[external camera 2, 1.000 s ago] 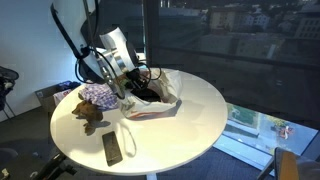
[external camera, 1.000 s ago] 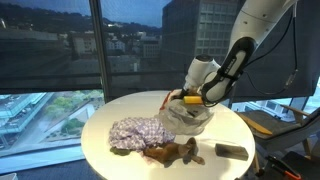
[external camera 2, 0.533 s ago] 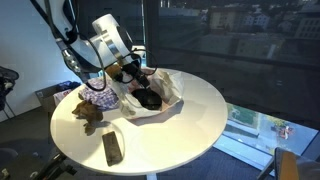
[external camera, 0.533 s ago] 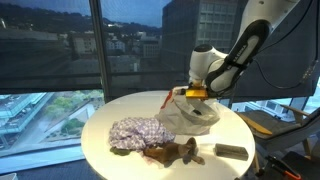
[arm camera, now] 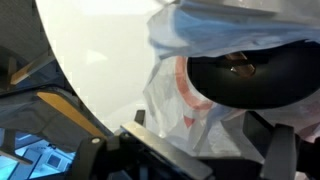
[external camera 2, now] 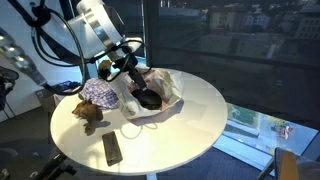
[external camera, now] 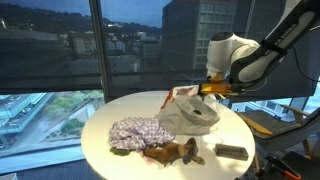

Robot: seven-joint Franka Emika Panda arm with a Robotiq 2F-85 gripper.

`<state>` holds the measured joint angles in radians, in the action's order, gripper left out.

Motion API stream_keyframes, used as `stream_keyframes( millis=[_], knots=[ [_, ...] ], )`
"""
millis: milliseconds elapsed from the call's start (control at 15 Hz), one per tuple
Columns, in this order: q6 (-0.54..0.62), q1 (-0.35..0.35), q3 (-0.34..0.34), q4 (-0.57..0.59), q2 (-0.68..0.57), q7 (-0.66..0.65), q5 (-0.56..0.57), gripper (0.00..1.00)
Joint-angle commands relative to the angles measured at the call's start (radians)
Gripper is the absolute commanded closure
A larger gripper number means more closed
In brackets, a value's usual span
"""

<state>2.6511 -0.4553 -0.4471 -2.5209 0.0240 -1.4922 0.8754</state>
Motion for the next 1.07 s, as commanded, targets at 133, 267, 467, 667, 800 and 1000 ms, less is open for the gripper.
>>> stream_keyframes(
  millis=[133, 267, 467, 667, 800, 1000],
  knots=[
    [-0.056, 0.272, 0.319, -0.229, 0.294, -0.042, 0.131, 0.0],
    [-0.051, 0.301, 0.403, -0.28, 0.337, -0.007, 0.094, 0.0],
    [-0.058, 0.195, 0.382, -0.252, 0.303, -0.003, 0.091, 0.0],
    [-0.052, 0.192, 0.381, -0.25, 0.286, -0.028, 0.105, 0.0],
    [-0.06, 0.187, 0.387, -0.25, 0.286, -0.028, 0.105, 0.0],
    [-0.064, 0.187, 0.387, -0.25, 0.286, -0.024, 0.105, 0.0]
  ],
)
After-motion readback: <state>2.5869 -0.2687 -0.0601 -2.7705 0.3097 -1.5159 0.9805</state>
